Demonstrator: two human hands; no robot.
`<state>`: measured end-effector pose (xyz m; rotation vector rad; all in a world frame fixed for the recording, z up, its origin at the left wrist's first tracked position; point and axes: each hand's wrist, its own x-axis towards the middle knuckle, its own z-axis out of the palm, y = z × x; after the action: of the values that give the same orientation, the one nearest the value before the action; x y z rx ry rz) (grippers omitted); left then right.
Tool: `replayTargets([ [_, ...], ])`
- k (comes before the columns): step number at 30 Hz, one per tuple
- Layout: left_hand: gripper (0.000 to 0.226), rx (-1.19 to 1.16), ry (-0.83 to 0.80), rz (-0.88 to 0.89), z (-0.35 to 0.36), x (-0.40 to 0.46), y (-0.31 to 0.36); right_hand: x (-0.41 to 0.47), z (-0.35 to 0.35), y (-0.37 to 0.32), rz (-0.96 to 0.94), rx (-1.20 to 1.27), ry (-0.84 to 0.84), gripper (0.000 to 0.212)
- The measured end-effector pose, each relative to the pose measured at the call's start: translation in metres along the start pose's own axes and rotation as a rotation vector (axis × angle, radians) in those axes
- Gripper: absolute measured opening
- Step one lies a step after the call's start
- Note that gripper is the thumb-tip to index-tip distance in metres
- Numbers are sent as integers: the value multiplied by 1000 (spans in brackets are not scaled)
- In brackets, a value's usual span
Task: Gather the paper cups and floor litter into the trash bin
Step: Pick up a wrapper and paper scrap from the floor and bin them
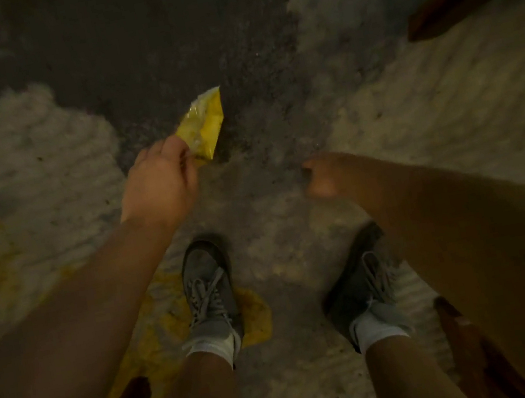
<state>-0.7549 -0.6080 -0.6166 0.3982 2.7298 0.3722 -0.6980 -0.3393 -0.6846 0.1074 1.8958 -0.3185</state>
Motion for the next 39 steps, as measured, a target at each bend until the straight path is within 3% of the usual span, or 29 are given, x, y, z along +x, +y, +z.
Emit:
replayTargets([
  [4, 6, -84, 33, -4, -80, -18, 57, -92, -53, 5, -20, -89, 148, 46],
  [9, 6, -89, -31, 69, -204, -28, 152, -248, -107, 23, 2, 149, 329, 30],
  [13, 8, -55, -17, 212, -308, -25, 244, -369, -154, 45, 38, 325, 521, 30],
  [21, 6, 6, 37, 449, -451, -8, 435, -571, -234, 156, 135, 460, 914, 21],
  [28, 9, -2, 113, 629, -502, 12, 596, -691, -253, 274, 309, 497, 1113, 26],
  [39, 10, 6, -6, 1003, -482, 91, 801, -767, -242, 414, 639, 670, 1100, 32],
])
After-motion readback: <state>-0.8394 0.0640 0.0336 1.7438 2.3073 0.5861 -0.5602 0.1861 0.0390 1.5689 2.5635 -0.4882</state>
